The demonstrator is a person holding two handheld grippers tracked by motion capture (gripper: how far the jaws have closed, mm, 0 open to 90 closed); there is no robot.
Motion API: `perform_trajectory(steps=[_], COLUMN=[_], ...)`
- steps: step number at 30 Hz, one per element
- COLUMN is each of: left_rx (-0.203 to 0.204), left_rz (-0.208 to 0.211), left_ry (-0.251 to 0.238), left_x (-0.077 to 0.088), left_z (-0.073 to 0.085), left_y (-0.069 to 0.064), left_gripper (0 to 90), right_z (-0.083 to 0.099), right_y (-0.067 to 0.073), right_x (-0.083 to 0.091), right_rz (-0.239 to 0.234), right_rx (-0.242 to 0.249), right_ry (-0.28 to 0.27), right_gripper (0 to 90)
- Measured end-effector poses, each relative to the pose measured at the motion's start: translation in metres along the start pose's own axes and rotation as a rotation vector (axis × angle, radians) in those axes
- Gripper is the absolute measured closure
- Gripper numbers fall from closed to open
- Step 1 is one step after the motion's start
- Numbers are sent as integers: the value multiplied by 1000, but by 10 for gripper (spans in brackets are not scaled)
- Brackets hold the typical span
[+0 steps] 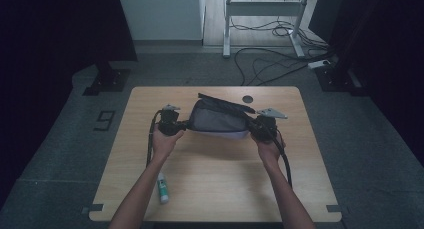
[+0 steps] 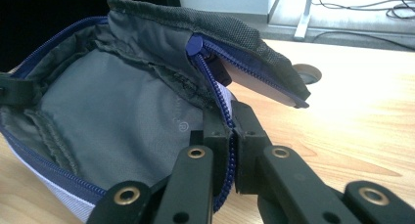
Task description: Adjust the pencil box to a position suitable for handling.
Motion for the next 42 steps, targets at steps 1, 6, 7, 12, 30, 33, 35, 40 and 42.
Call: perform_trajectory(steps=[1, 6, 7, 12, 30, 33, 35, 40, 42], left_rx=[-3, -16, -15, 4, 13, 15, 13, 17, 17], left_rz=[2, 5, 7, 20, 55, 64, 68, 75, 78], left_ry=[-4, -25, -26, -32, -70, -75, -76, -81, -82], left_x=[3, 13, 14, 19, 36, 38, 39, 42, 43], left_z=[-1, 0, 1, 4, 12, 13, 14, 16, 18], left_y=[-1, -3, -3, 1, 0, -1, -1, -2, -2], left_gripper=[865, 863, 862, 860, 861, 861, 861, 860, 859], right_z=[-1, -3, -3, -4, -2, -1, -1, 0, 1], right_y=[1, 6, 8, 14, 24, 25, 25, 27, 28], right_x=[1, 8, 9, 11, 23, 28, 29, 32, 34], right_rz=[-3, -10, -12, -21, -46, -53, -54, -60, -63], right_rx=[2, 12, 16, 30, 41, 40, 41, 39, 35], right_ry=[-4, -19, -20, -28, -50, -59, -61, -71, -73], right_gripper=[855, 855, 855, 855, 855, 854, 854, 854, 854])
Point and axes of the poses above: each handheld gripper's, and its own axes: x roughly backward along the jaws, z roughly out of its underside, y roughly to its left, the point moved 2 cm from there along -x, roughly forward along the jaws, and after that the axes turned 8 degrees about -y, right-handed, at the moved point
